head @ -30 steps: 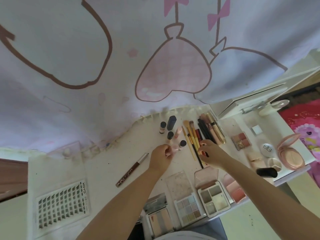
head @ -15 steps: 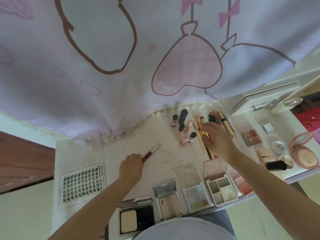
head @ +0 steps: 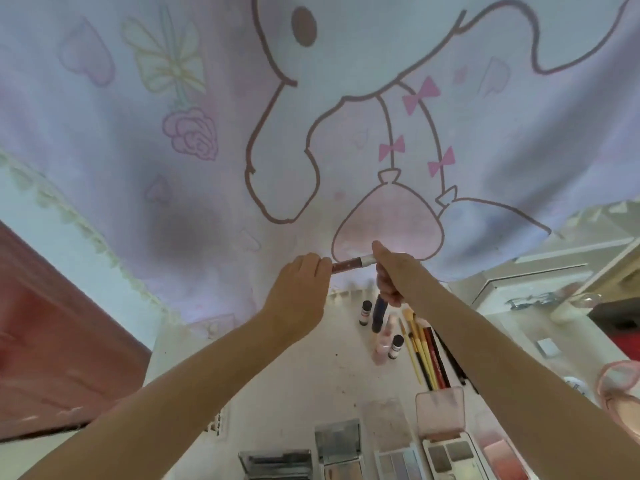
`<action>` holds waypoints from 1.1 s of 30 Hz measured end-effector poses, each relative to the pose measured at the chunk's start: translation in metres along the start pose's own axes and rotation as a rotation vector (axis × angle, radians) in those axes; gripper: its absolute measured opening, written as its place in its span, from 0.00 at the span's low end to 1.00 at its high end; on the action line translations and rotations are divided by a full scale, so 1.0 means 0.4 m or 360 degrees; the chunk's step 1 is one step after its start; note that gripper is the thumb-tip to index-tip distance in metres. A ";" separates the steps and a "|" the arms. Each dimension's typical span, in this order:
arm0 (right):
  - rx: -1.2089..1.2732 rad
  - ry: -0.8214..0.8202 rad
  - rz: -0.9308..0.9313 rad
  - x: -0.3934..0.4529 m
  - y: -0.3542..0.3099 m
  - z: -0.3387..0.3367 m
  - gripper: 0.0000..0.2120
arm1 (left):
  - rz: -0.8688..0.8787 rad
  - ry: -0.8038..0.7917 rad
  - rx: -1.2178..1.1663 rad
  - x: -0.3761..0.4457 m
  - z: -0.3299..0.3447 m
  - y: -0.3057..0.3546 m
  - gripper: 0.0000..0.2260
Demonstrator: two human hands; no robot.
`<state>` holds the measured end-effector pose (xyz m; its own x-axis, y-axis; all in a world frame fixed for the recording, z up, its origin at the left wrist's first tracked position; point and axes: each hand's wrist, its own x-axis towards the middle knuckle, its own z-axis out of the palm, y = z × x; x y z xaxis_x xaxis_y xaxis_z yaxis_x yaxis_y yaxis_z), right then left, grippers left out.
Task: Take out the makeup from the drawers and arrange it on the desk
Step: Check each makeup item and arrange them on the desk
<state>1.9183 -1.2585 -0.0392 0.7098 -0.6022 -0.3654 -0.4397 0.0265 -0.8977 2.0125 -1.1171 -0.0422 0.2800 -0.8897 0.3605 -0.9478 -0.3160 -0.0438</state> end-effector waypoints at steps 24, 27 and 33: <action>-0.0318 0.0092 -0.1087 -0.195 -0.257 -0.166 0.12 | 0.0044 0.0230 -0.0362 0.128 -0.286 0.000 0.12; -0.0153 0.0050 -0.1259 -0.181 -0.262 -0.165 0.14 | -0.0064 0.0244 -0.0498 0.130 -0.289 -0.008 0.13; -0.0231 0.0043 -0.0926 -0.151 -0.287 -0.137 0.16 | -0.0032 0.0333 -0.0290 0.128 -0.285 -0.020 0.15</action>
<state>1.8956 -1.2687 0.0993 0.8432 -0.5050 0.1843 -0.0550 -0.4220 -0.9049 2.0171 -1.1225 0.0829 0.2794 -0.7904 0.5452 -0.9595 -0.2518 0.1267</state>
